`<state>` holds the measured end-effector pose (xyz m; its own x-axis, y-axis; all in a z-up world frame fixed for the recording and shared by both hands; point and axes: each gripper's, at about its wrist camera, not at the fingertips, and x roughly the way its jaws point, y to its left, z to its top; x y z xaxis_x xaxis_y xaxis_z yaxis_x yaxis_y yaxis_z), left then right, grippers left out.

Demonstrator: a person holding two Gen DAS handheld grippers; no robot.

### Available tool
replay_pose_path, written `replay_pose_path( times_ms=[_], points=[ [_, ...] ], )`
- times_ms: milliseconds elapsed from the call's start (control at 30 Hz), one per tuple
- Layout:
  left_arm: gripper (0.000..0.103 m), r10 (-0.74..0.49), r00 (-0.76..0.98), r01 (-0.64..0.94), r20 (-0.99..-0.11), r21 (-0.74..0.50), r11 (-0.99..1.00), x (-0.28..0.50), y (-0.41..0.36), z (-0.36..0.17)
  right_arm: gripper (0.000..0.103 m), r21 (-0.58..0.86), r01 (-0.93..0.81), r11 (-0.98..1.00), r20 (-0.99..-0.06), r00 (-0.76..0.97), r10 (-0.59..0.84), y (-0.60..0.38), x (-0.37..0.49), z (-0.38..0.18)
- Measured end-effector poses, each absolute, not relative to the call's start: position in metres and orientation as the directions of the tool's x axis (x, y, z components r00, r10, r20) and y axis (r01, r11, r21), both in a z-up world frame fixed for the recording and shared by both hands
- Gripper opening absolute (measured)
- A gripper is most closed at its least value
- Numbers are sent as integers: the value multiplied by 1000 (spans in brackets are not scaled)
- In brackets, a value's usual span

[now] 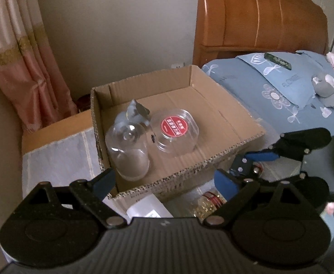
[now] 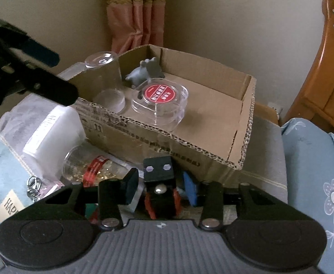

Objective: Organize rigid objects
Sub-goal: 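Move both tools back toward the remaining items on the bed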

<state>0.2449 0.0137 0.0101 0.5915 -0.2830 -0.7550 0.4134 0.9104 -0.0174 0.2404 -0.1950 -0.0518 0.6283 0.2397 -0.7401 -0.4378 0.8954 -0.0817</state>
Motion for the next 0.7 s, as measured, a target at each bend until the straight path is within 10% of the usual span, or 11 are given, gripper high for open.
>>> replay_pose_path(
  times_ms=[100, 700],
  points=[
    [93, -293, 584, 416, -757, -31, 909, 240, 16, 7, 33, -76, -439, 895, -747, 620, 240, -196, 243, -53],
    [93, -317, 546, 428, -776, -66, 901, 217, 23, -11, 32, -155, -456, 876, -659, 708, 252, -194, 253, 22]
  ],
)
